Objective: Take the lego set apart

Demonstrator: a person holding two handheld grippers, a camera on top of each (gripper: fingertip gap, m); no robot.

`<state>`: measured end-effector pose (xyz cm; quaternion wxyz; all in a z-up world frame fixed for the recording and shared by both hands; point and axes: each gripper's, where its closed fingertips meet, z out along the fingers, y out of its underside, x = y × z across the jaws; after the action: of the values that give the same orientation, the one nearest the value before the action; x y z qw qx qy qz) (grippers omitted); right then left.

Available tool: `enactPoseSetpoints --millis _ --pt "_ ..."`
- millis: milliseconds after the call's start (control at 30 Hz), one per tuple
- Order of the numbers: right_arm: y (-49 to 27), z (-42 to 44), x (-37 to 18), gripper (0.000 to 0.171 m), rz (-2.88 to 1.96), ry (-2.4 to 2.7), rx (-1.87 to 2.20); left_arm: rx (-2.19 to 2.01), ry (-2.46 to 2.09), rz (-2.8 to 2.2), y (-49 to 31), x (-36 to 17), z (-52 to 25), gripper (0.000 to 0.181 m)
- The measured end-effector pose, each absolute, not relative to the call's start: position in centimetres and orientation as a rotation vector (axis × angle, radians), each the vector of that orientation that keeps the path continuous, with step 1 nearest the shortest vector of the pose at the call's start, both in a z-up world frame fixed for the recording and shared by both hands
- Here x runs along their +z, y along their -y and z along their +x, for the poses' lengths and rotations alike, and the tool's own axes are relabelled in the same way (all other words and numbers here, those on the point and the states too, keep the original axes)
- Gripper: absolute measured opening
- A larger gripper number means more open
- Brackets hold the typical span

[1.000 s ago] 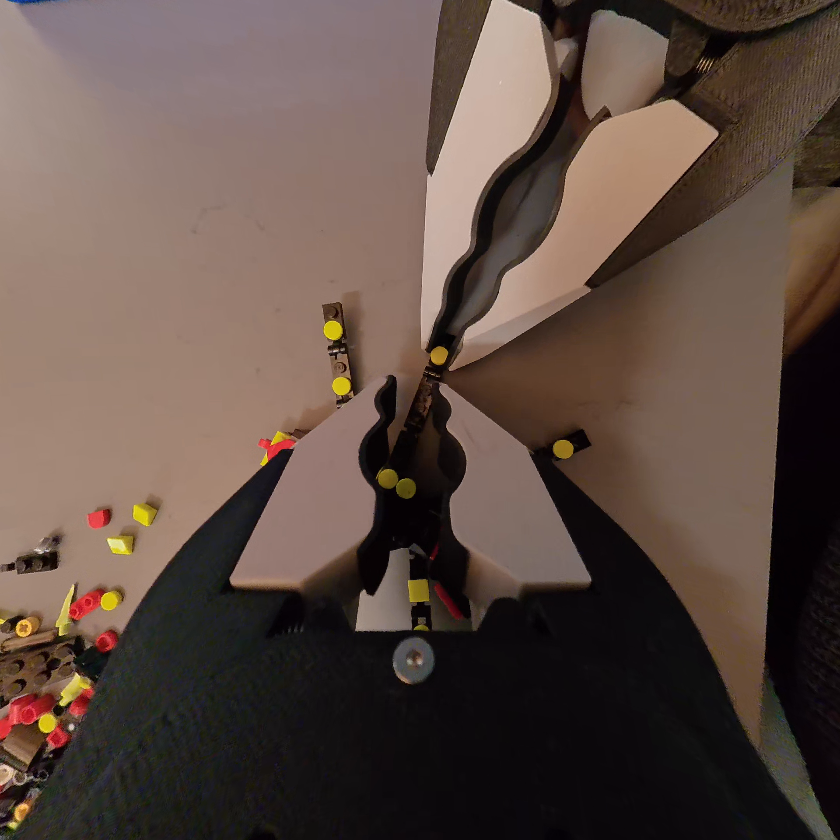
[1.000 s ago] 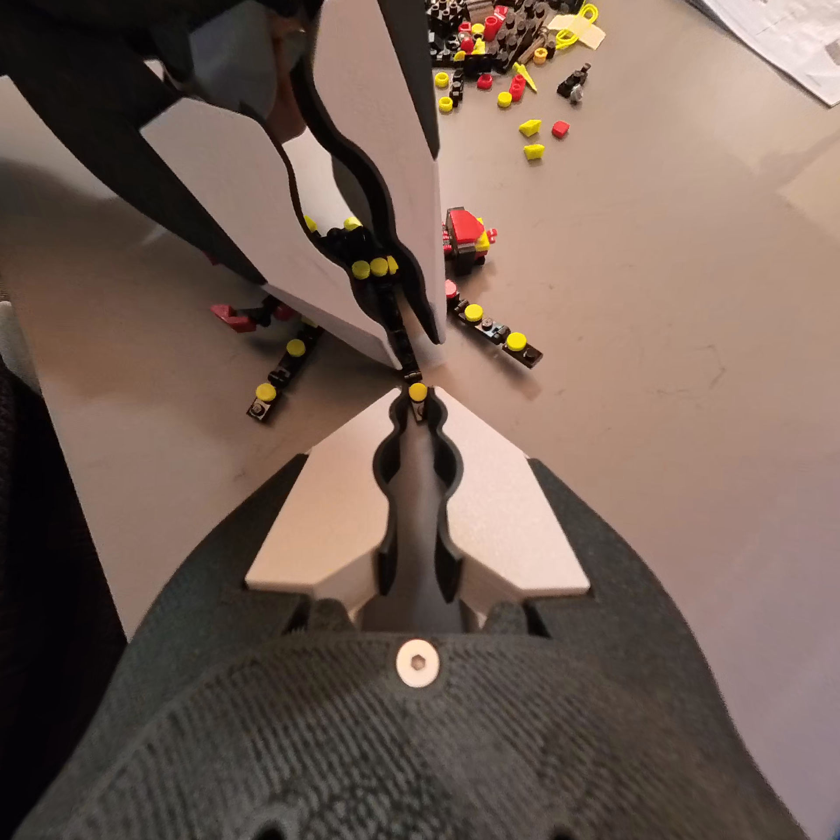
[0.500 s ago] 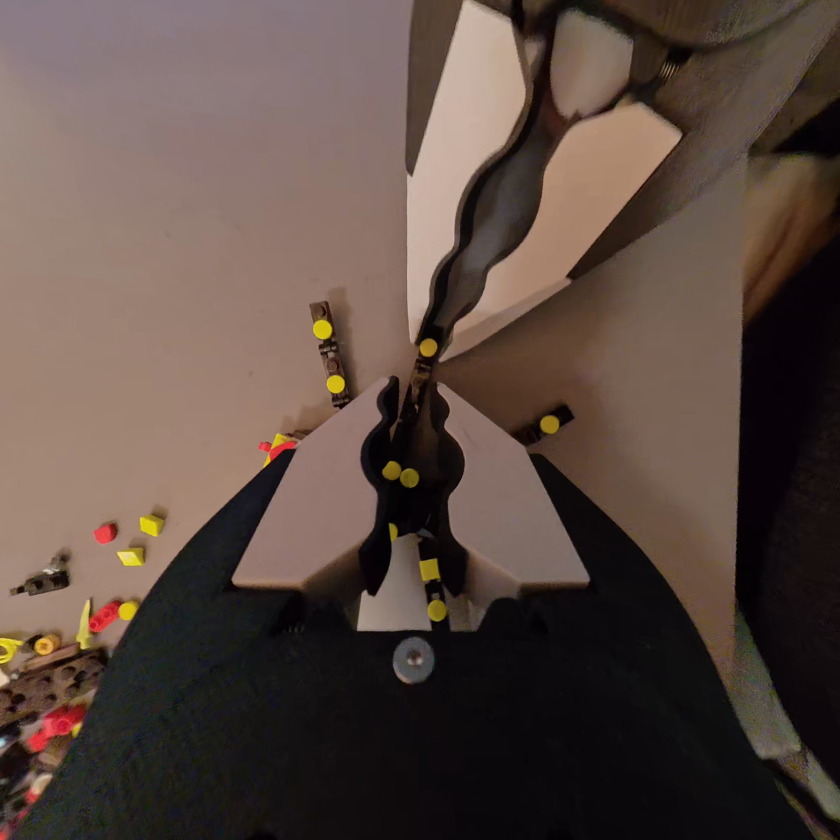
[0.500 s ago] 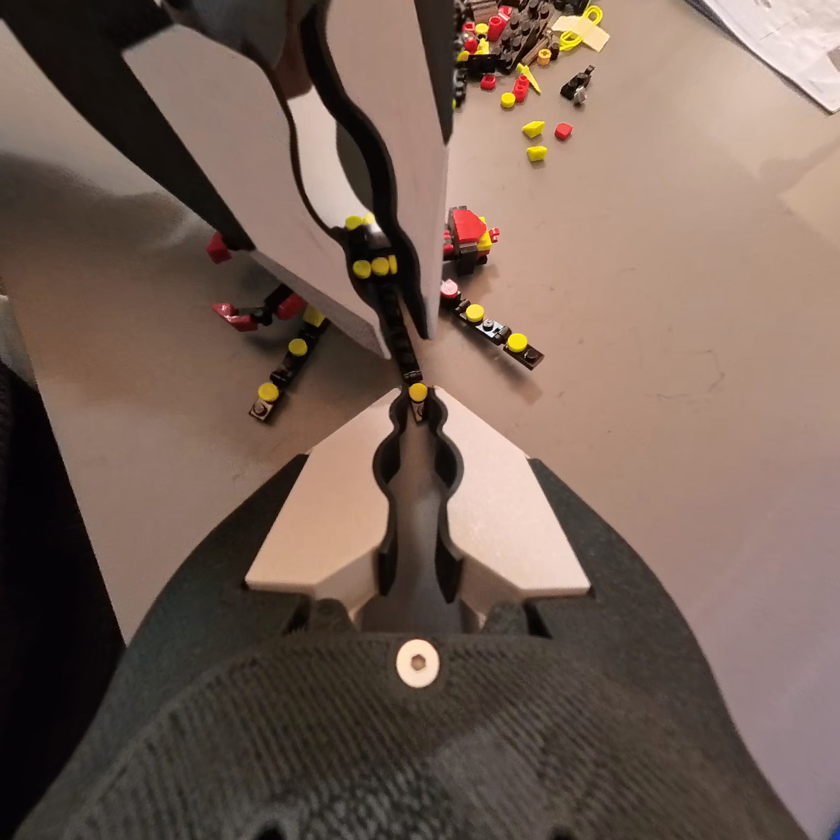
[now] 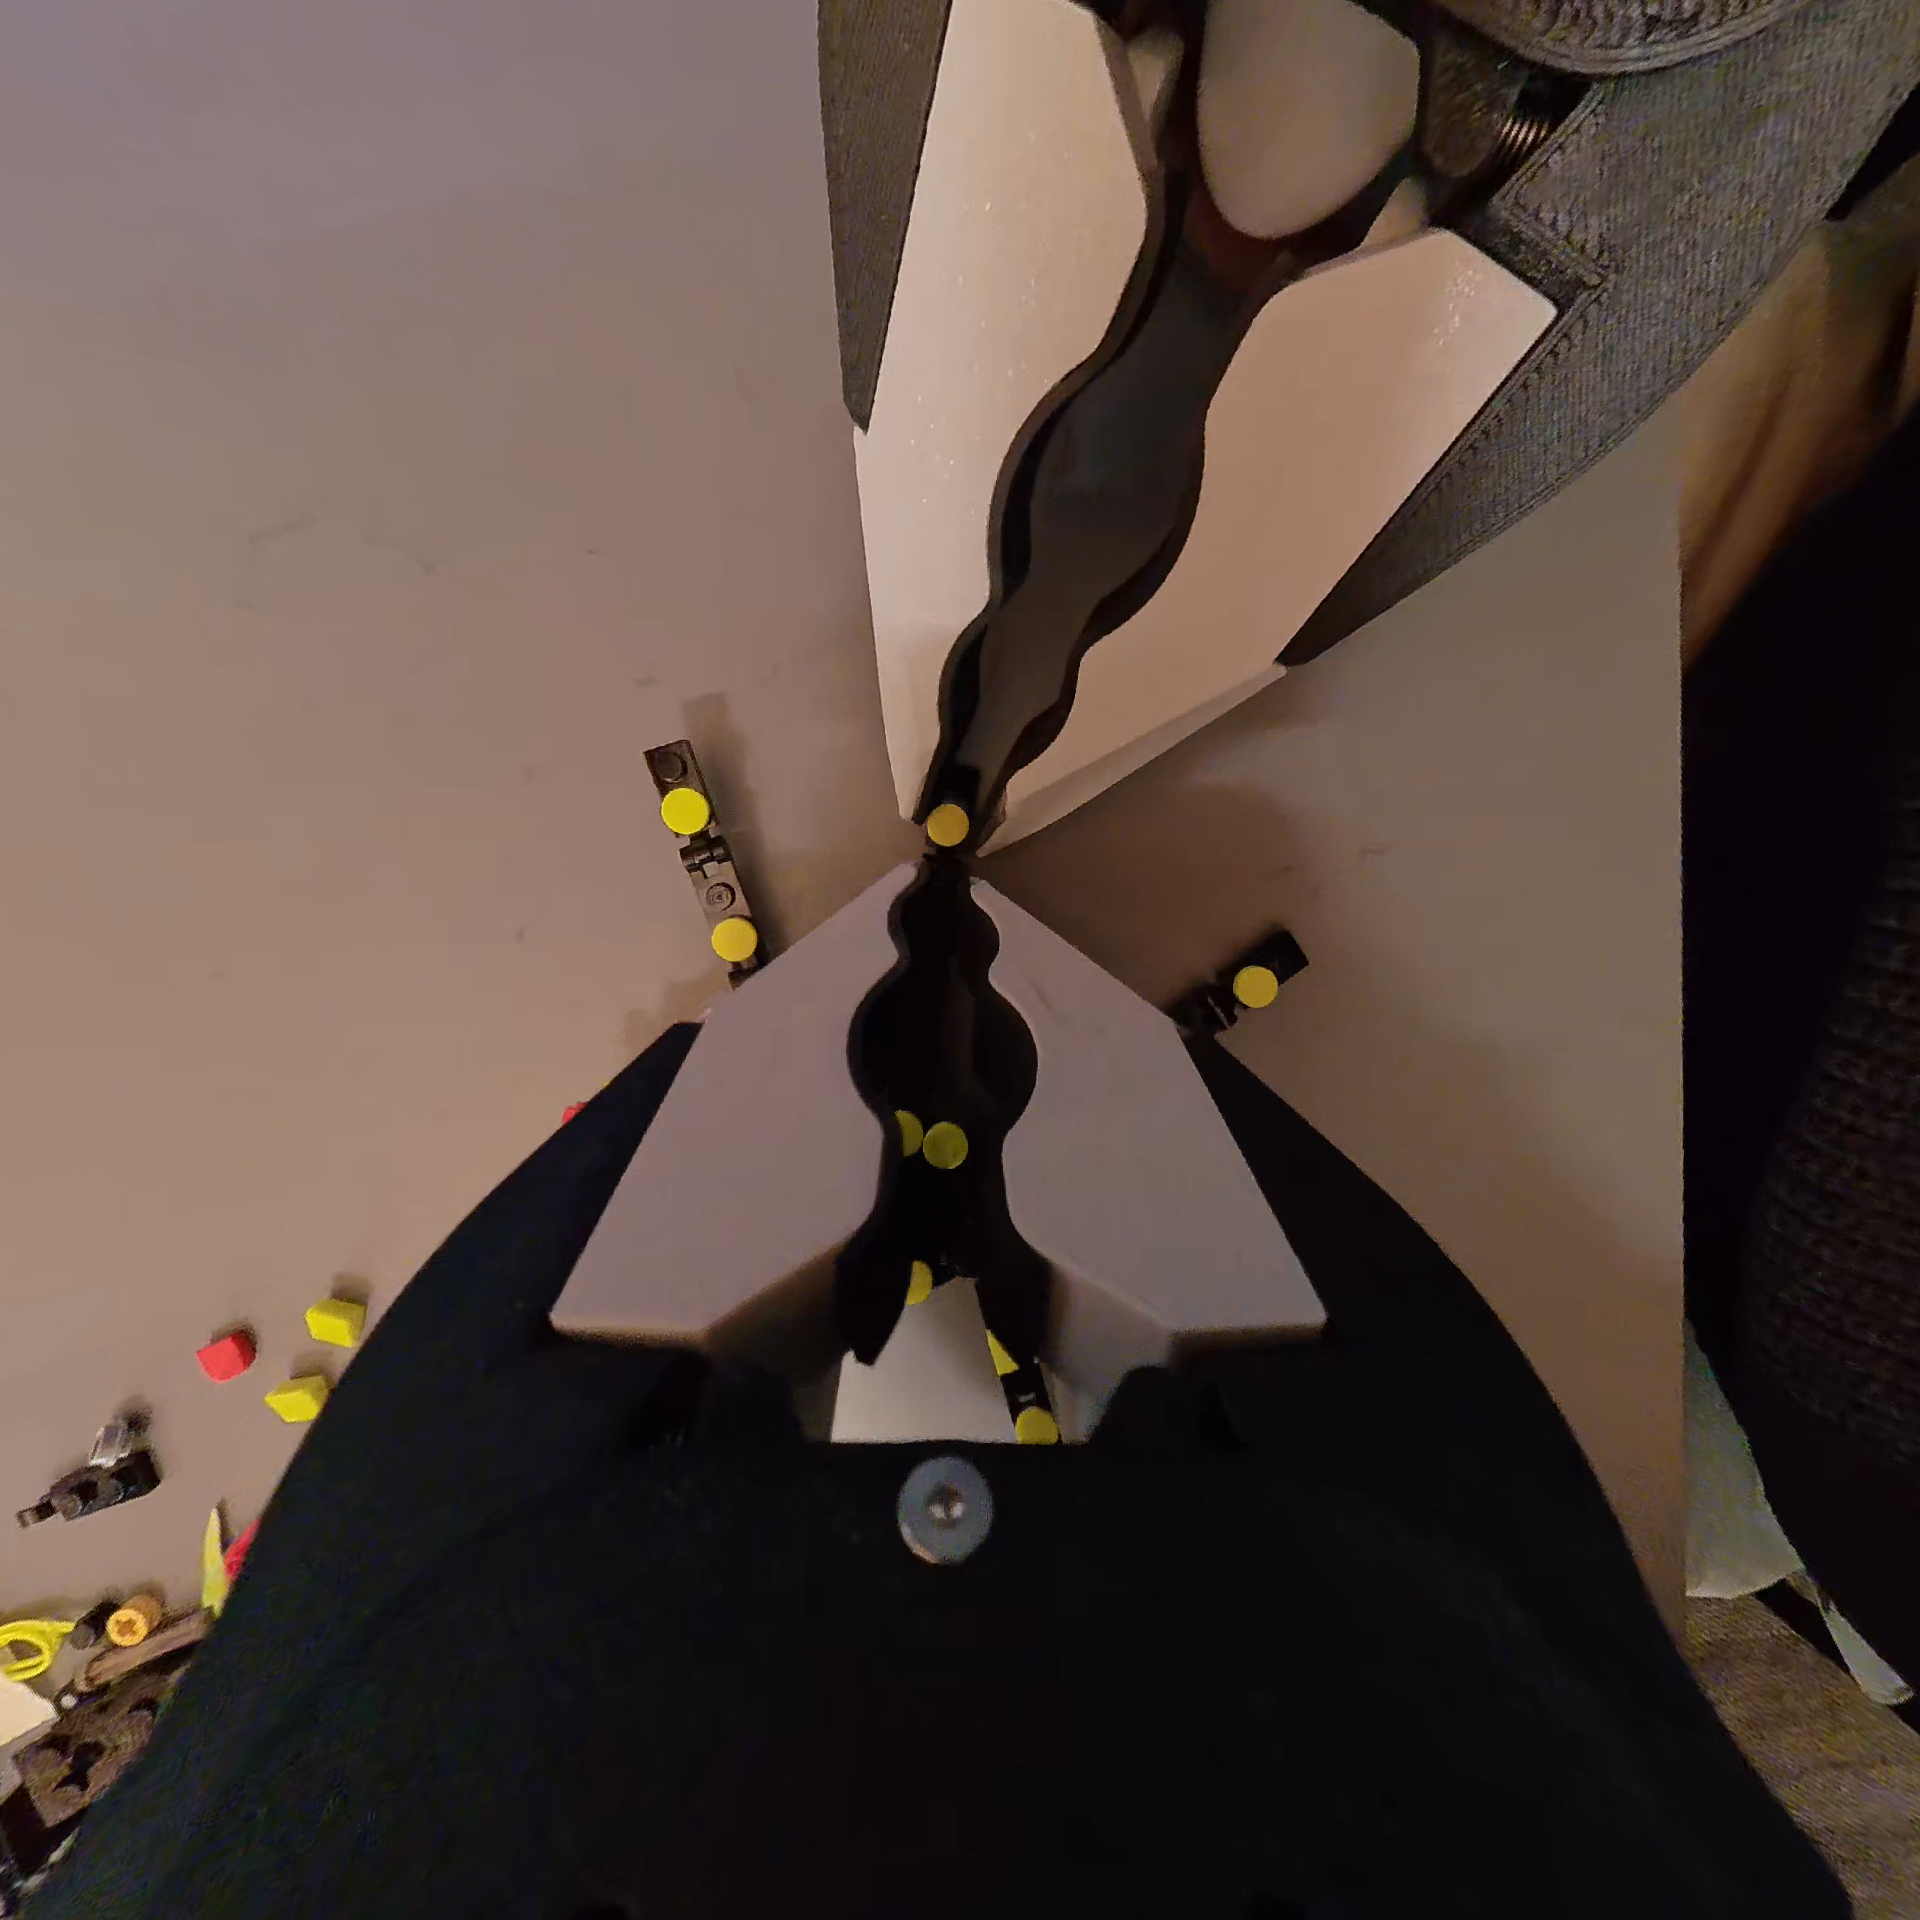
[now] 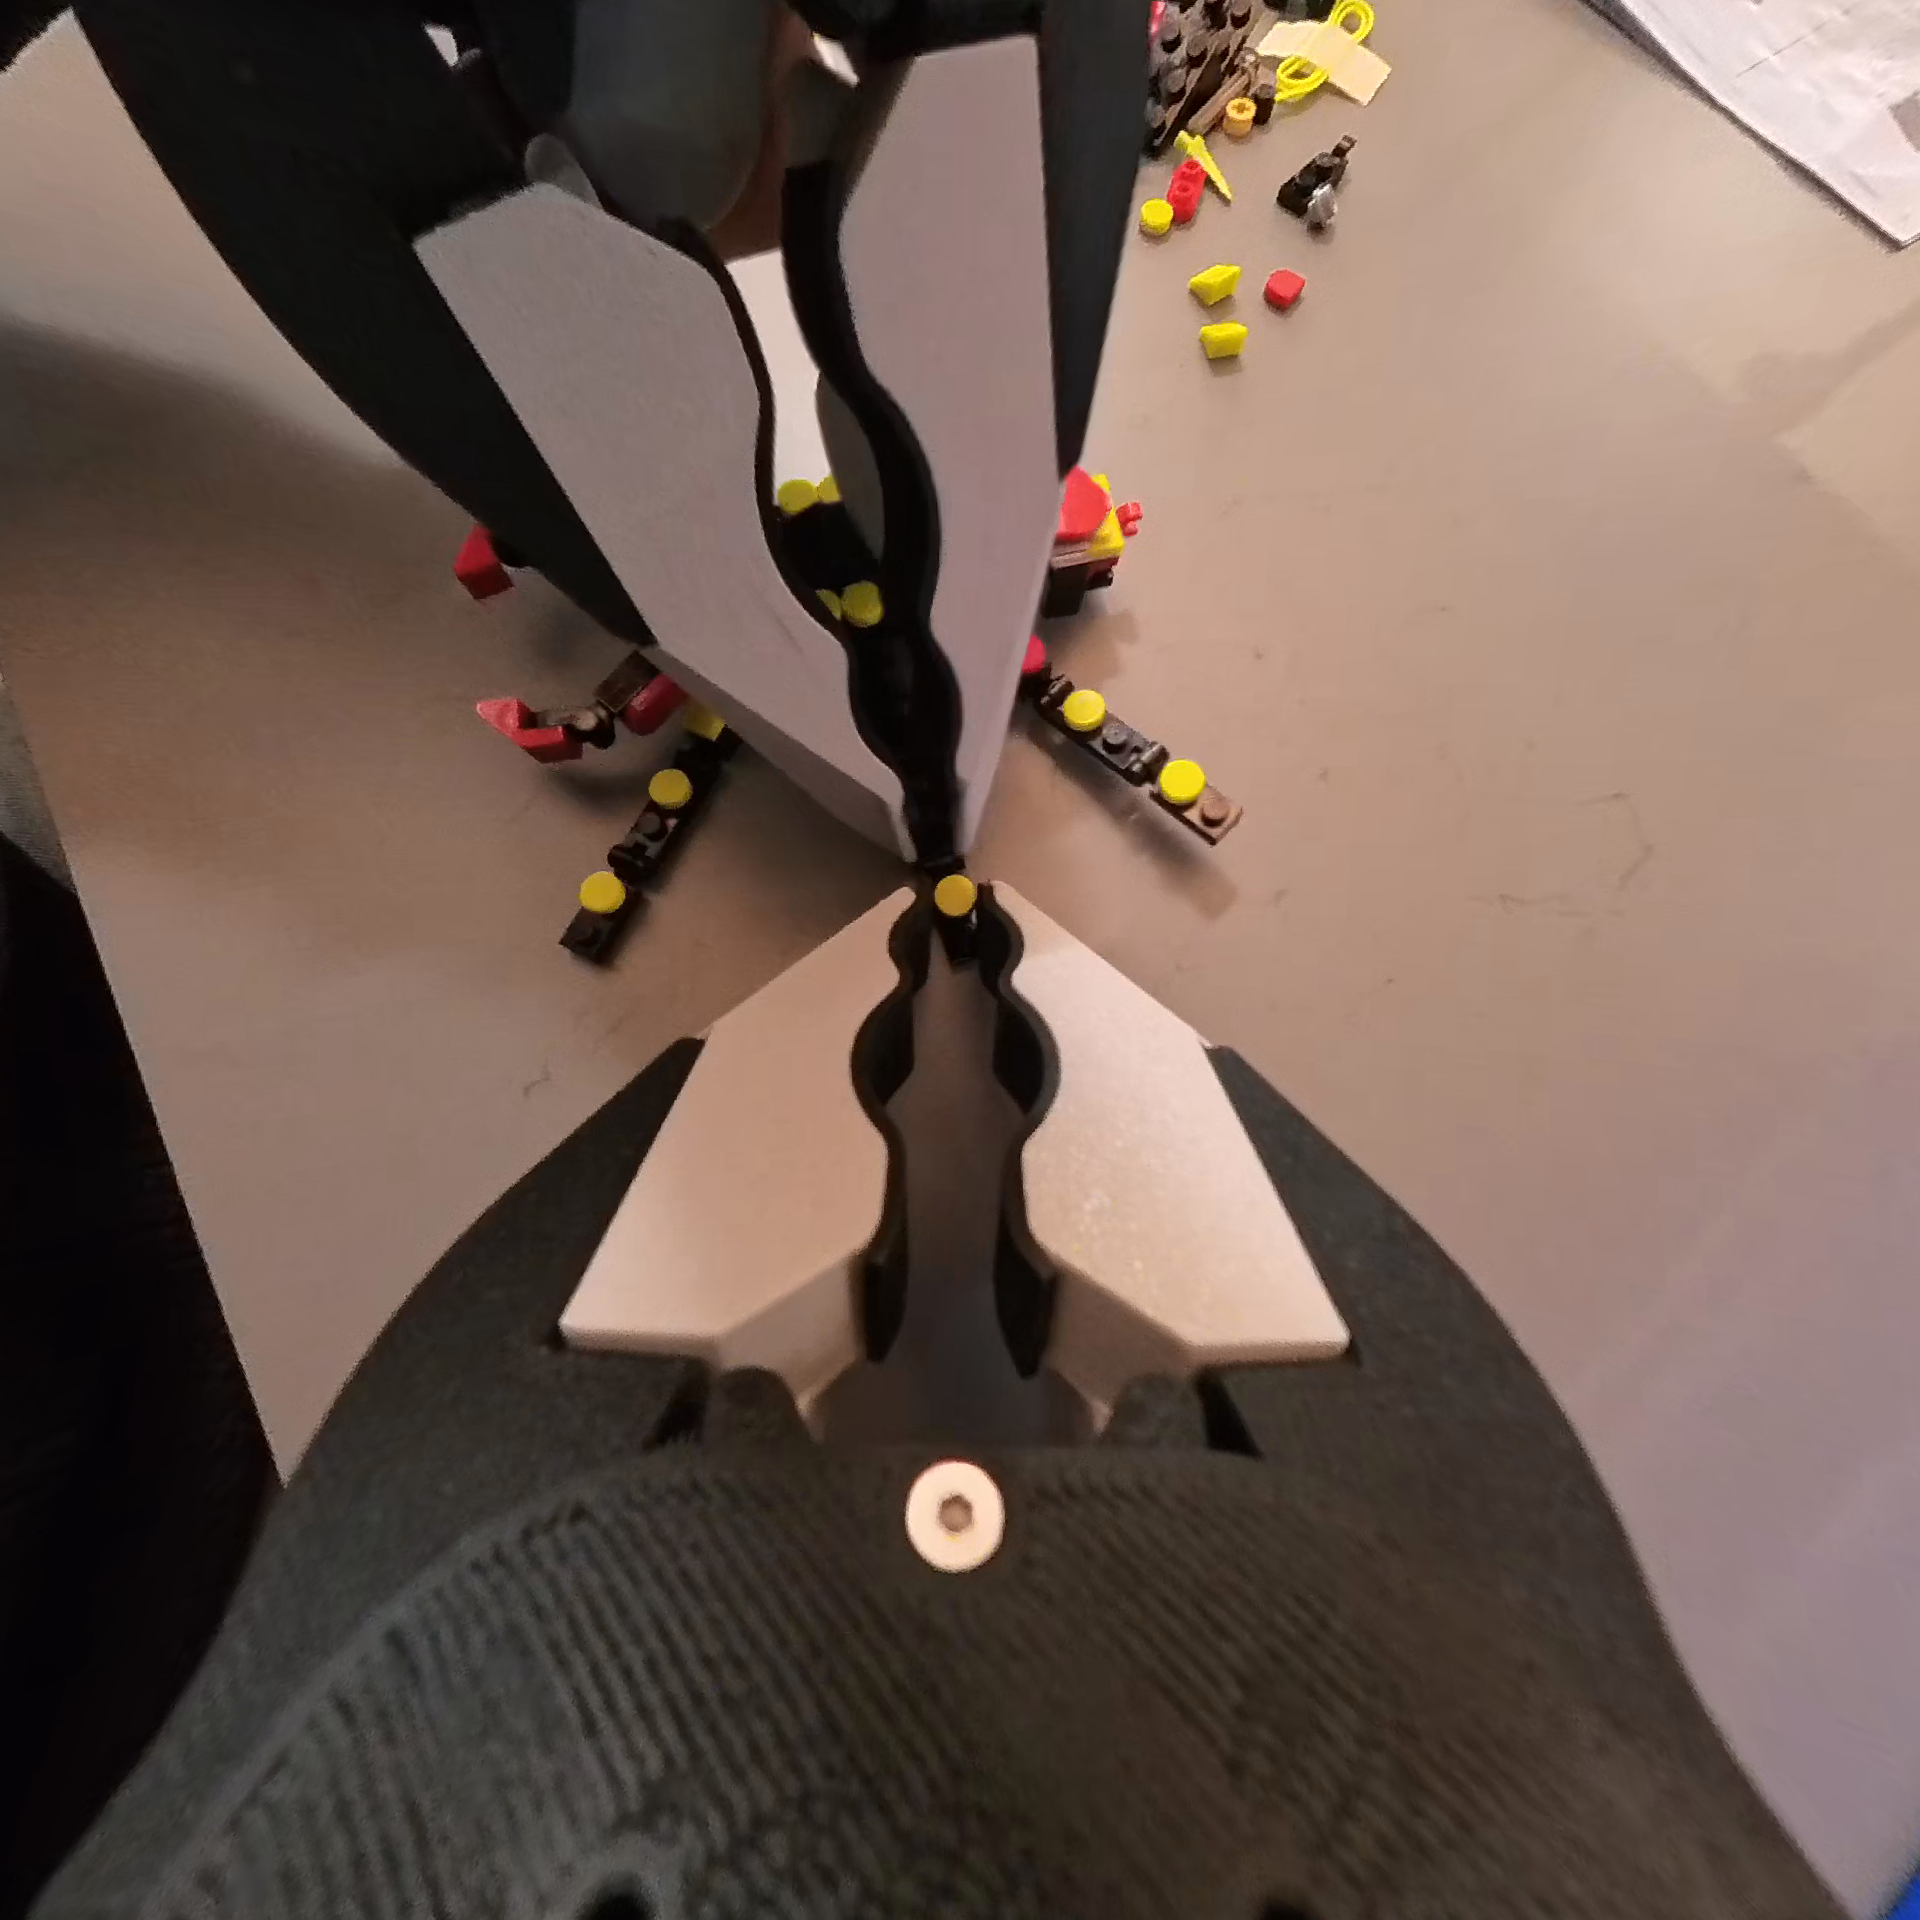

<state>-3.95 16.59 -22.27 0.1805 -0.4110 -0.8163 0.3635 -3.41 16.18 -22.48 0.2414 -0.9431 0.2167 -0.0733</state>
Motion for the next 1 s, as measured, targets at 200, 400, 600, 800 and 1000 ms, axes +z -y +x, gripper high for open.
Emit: enactPoseSetpoints --millis 200,400,600,800,1000 --pt "-16.75 -4.02 -22.23 0.008 -1.157 2.303 1.026 -0.19 -0.561 -2.575 -16.31 -22.51 -3.5 0.001" --pt "-16.62 -4.09 -22.19 0.008 -1.117 2.302 1.004 -0.204 -0.541 -2.574 -16.25 -22.52 -3.53 0.001" --pt "-16.56 -4.05 -22.39 0.007 -1.126 2.309 1.003 -0.194 -0.542 -2.58 -16.22 -22.54 -3.54 0.001" --pt "-16.53 -4.01 -22.36 0.006 -1.155 2.303 0.998 -0.144 -0.527 -2.626 -16.08 -22.6 -3.65 0.0" --pt "-16.46 -4.18 -22.12 0.006 -1.21 2.273 1.026 -0.155 -0.489 -2.632 -15.98 -22.64 -3.72 0.001"
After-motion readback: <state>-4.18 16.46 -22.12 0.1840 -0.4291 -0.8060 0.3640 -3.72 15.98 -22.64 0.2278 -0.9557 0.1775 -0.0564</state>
